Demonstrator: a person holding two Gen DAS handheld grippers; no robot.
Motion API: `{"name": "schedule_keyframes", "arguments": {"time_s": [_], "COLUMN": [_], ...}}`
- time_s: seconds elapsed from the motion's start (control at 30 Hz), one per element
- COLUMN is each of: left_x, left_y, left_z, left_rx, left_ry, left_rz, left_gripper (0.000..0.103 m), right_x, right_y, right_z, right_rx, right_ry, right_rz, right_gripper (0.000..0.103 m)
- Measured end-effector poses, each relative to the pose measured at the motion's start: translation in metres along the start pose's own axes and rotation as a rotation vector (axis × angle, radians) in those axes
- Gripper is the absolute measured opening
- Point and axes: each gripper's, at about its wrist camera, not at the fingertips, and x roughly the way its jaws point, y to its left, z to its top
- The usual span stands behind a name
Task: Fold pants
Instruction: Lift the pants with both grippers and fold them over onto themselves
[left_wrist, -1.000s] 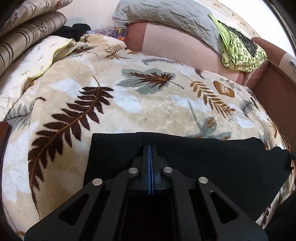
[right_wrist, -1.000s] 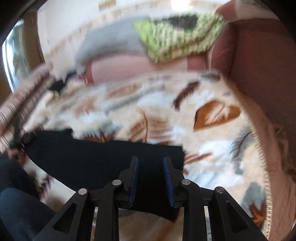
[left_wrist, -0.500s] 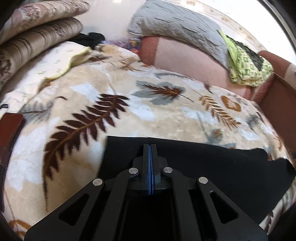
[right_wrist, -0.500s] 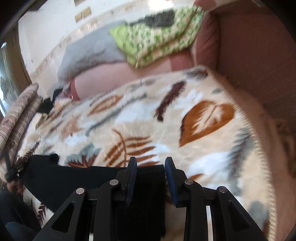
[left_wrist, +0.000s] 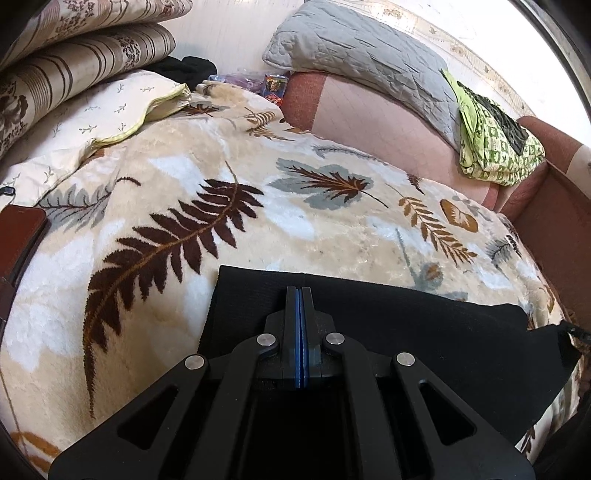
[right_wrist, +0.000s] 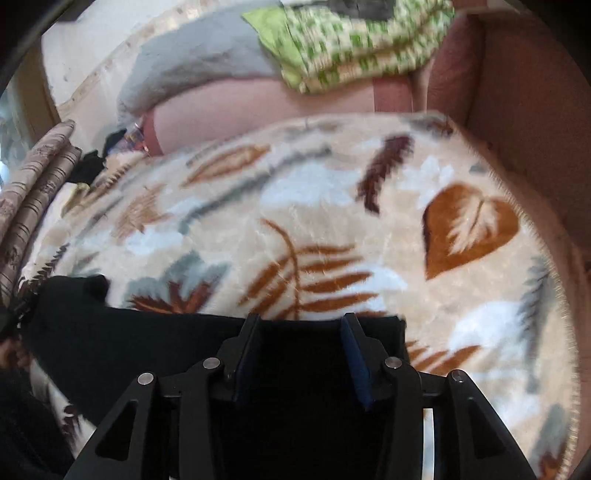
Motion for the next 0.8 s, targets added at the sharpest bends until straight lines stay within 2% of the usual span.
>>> {"name": "schedule_keyframes", "arguments": {"time_s": [0.07, 0.13, 0.2, 0.27, 0.3, 0.4, 0.5, 0.53, 0.57, 0.6, 0.63, 0.67, 0.73, 0.8], "left_x": [0.001, 0.001, 0.0, 0.001, 0.001, -0.005, -0.029, -0.034, -0.034, -0.025, -0.012, 0.003, 0.01, 0.009], "left_y": [0.002, 0.002, 0.004, 0.008, 0.011, 0.015, -0.003, -0.007, -0.008, -0.007, -0.003, 0.002, 0.014, 0.015], "left_z": [0.0, 0.0, 0.0, 0.001, 0.001, 0.002, 0.004, 0.005, 0.007, 0.01, 0.011, 0.011, 0.017, 0.022], "left_rx": [-0.009, -0.011, -0.019, -0.04, -0.056, -0.086, -0.004, -0.004, -0.014, -0.024, -0.031, -0.048, -0.12, -0.148], "left_ry": [0.001, 0.002, 0.004, 0.01, 0.014, 0.003, -0.072, -0.082, -0.073, -0.04, 0.007, 0.074, 0.079, 0.098], "left_rz": [-0.012, -0.016, -0.025, -0.052, -0.07, -0.112, -0.084, -0.104, -0.115, -0.096, -0.066, -0.056, -0.106, -0.103], "left_gripper": [0.002, 0.002, 0.002, 0.002, 0.002, 0.002, 0.003, 0.007, 0.01, 0.018, 0.021, 0.021, 0.021, 0.021], "right_x": [-0.021, -0.022, 0.0, 0.034, 0.034, 0.025, -0.004, -0.015, -0.021, -0.028, -0.034, -0.041, -0.053, -0.076], "right_y": [0.019, 0.042, 0.064, 0.066, 0.066, 0.066, 0.068, 0.068, 0.068, 0.068, 0.066, 0.061, 0.048, 0.023], "right_z": [0.001, -0.003, -0.009, -0.016, -0.015, -0.011, -0.015, -0.018, -0.022, -0.027, -0.031, -0.036, -0.04, -0.048], "right_rx": [-0.055, -0.136, -0.216, -0.214, -0.194, -0.136, -0.113, -0.12, -0.128, -0.136, -0.138, -0.126, -0.081, -0.017], "right_ry": [-0.026, -0.007, 0.075, 0.173, 0.142, 0.13, 0.022, -0.008, -0.029, -0.052, -0.068, -0.086, -0.113, -0.162], "right_rz": [0.041, 0.087, 0.083, 0.038, 0.041, 0.034, 0.045, 0.038, 0.024, 0.0, -0.018, -0.034, -0.042, -0.06], "right_gripper": [0.043, 0.044, 0.044, 0.047, 0.048, 0.05, 0.05, 0.05, 0.05, 0.05, 0.05, 0.05, 0.05, 0.05]}}
